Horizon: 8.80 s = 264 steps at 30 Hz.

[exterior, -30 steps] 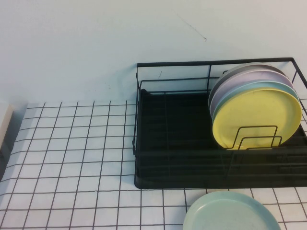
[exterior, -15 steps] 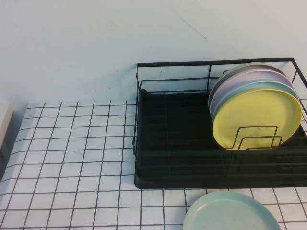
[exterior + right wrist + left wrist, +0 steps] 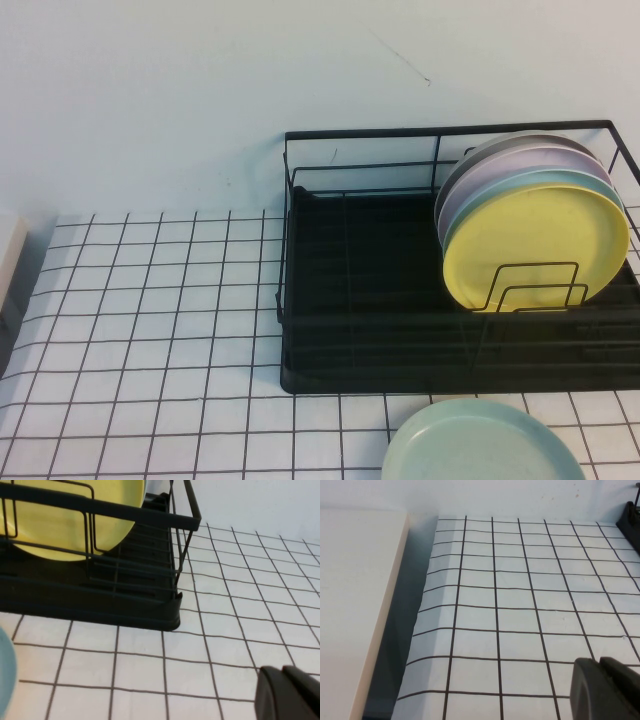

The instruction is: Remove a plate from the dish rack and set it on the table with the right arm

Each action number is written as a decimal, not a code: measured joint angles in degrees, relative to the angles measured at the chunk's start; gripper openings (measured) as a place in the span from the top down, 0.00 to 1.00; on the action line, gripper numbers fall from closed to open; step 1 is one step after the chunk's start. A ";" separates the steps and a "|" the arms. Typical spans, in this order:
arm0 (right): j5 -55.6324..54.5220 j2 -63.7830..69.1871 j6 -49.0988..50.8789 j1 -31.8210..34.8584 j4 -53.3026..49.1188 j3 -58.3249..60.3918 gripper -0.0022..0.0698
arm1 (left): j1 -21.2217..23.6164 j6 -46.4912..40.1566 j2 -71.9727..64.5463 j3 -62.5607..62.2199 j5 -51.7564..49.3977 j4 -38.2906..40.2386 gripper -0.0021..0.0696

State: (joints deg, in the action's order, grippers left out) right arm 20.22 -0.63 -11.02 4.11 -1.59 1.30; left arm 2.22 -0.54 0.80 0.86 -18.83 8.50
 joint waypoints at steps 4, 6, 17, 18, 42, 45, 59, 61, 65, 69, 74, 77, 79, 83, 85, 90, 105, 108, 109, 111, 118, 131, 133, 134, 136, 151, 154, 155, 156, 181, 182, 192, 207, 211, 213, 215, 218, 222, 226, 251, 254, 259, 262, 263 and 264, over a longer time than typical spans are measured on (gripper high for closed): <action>0.00 0.00 0.49 0.00 7.74 0.00 0.97 | 0.00 0.00 0.00 0.00 0.00 0.00 0.97; 0.32 0.00 2.64 0.00 16.15 0.00 0.97 | 0.00 0.00 0.00 0.00 0.00 0.00 0.97; 0.18 0.00 3.69 0.00 49.50 0.35 0.97 | 0.00 0.00 0.00 0.00 0.00 0.00 0.97; 0.08 0.00 2.33 0.00 49.73 0.35 0.97 | 0.00 0.00 0.00 0.00 0.00 0.00 0.97; 3.30 0.30 -12.69 0.00 52.32 -6.50 0.97 | 0.00 0.00 0.00 0.00 0.00 0.00 0.97; 5.08 4.90 -19.26 0.00 52.56 -12.79 0.97 | 0.00 0.00 0.00 0.00 0.00 0.00 0.97; 16.05 50.25 -68.03 0.00 52.69 -44.36 0.28 | 0.00 0.00 0.00 0.00 0.00 0.00 0.97; 17.55 56.80 -76.02 0.00 52.69 -47.60 0.28 | 0.00 0.00 0.00 0.00 0.00 0.00 0.97; 18.75 67.62 -86.57 0.00 52.39 -53.52 0.32 | 0.00 0.00 0.00 0.00 0.00 0.00 0.97; 18.75 75.36 -93.94 0.00 52.39 -57.90 0.35 | 0.00 0.00 0.00 0.00 0.00 0.00 0.97; 18.75 82.21 -101.51 0.00 52.39 -60.76 0.36 | 0.00 0.00 0.00 0.00 0.00 0.00 0.97; 18.51 85.34 -104.96 -0.08 52.39 -61.30 0.36 | 0.00 0.00 0.00 0.00 0.00 0.00 0.97; 17.77 86.95 -106.00 -0.08 52.64 -61.45 0.36 | 0.00 0.00 0.00 0.00 0.00 0.00 0.97; 16.71 89.58 -108.49 -0.08 55.19 -61.71 0.36 | 0.00 0.00 0.00 0.00 0.00 0.00 0.97; 16.28 90.36 -110.62 -0.08 56.89 -61.70 0.36 | 0.00 0.00 0.00 0.00 0.00 0.00 0.97; 14.08 91.82 -114.34 -0.08 61.89 -61.70 0.36 | 0.00 0.00 0.00 0.00 0.00 0.00 0.97; 13.44 93.38 -117.08 -0.08 65.07 -61.70 0.43 | 0.00 0.00 0.00 0.00 0.00 0.00 0.97; 13.34 93.77 -117.56 -0.08 65.71 -61.70 0.46 | 0.00 0.00 0.00 0.00 0.00 0.00 0.97; 13.34 93.92 -117.79 -0.08 66.00 -61.73 0.47 | 0.00 0.00 0.00 0.00 0.00 0.00 0.97; 13.23 94.47 -118.72 -0.08 67.28 -61.83 0.48 | 0.00 0.00 0.00 0.00 0.00 0.00 0.97; 13.18 96.16 -123.45 -0.08 73.18 -61.83 0.48 | 0.00 0.00 0.00 0.00 0.00 0.00 0.97; 9.89 99.46 -127.91 -0.08 80.73 -61.83 0.62 | 0.00 0.00 0.00 0.00 0.00 0.00 0.97; 9.47 99.46 -127.91 -0.08 81.21 -61.83 0.71 | 0.00 0.00 0.00 0.00 0.00 0.00 0.97; 9.22 99.46 -127.91 -0.08 81.50 -61.83 0.77 | 0.00 0.00 0.00 0.00 0.00 0.00 0.97; 8.85 99.46 -127.81 -0.08 82.32 -61.83 0.87 | 0.00 0.00 0.00 0.00 0.00 0.00 0.97; 6.98 80.84 -114.91 -0.25 77.00 -61.53 0.88 | 0.00 0.00 0.00 0.00 0.00 0.00 0.97; 7.80 74.27 -105.39 -0.25 71.33 -61.53 0.88 | 0.00 0.00 0.00 0.00 0.00 0.00 0.97; 8.43 72.50 -101.15 -0.25 69.45 -61.63 0.88 | 0.00 0.00 0.00 0.00 0.00 0.00 0.97; 9.51 70.31 -96.31 -0.25 67.19 -61.63 0.88 | 0.00 0.00 0.00 0.00 0.00 0.00 0.97; 26.68 58.57 -47.59 -0.25 60.77 -24.30 0.88 | -0.49 0.00 0.00 0.00 0.00 0.00 0.97; 26.20 59.66 -48.79 -0.25 60.77 -24.02 0.88 | -0.49 0.00 0.00 0.00 0.00 0.00 0.97; 23.82 71.54 -66.06 -0.25 67.63 -24.04 0.86 | -0.49 0.00 0.00 0.00 0.00 0.00 0.97; 24.07 79.23 -76.21 -0.25 72.63 -31.94 0.32 | -0.49 0.00 0.00 0.00 0.00 0.00 0.97; 28.90 79.23 -70.38 -0.25 70.18 -37.64 0.43 | -0.49 0.00 0.00 0.00 0.00 0.00 0.97; 31.17 79.06 -68.52 -0.25 69.43 -40.24 0.57 | -0.49 0.00 0.00 0.00 0.00 0.00 0.97; 33.09 78.07 -67.11 -0.25 68.73 -41.88 0.75 | -0.49 0.00 0.00 0.00 0.00 0.00 0.97; 35.31 75.73 -66.40 -0.25 65.93 -42.40 0.91 | -0.49 0.00 0.00 0.00 0.00 0.00 0.97; 35.36 74.29 -63.74 -0.25 55.99 -41.93 0.95 | -0.49 0.00 0.00 0.00 0.00 0.00 0.97; 31.52 74.65 -63.62 -1.15 52.12 -38.87 0.96 | -0.49 0.00 0.00 0.00 0.00 0.00 0.97; 22.03 83.12 -62.23 -45.84 46.58 -41.16 0.97 | -0.49 0.00 0.00 0.00 0.00 0.00 0.97; 22.61 85.86 -63.07 -48.32 46.48 -42.99 0.97 | -0.49 0.00 0.00 0.00 0.00 0.00 0.97; 22.81 89.97 -63.43 -49.68 46.48 -46.40 0.97 | -0.49 0.00 0.00 0.00 0.00 0.00 0.97; 23.47 92.51 -63.43 -49.68 46.22 -48.08 0.97 | -0.49 0.00 0.00 0.00 0.00 0.00 0.97; 23.74 93.34 -63.43 -49.68 46.14 -48.47 0.97 | -0.49 0.00 0.00 0.00 0.00 0.00 0.97; 23.84 94.19 -63.43 -49.68 46.00 -48.96 0.97 | -0.49 0.00 0.00 0.00 0.00 0.00 0.97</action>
State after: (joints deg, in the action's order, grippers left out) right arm 44.07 93.56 -74.45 -45.56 44.41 -47.66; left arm 1.73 -0.54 0.80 0.86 -18.83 8.50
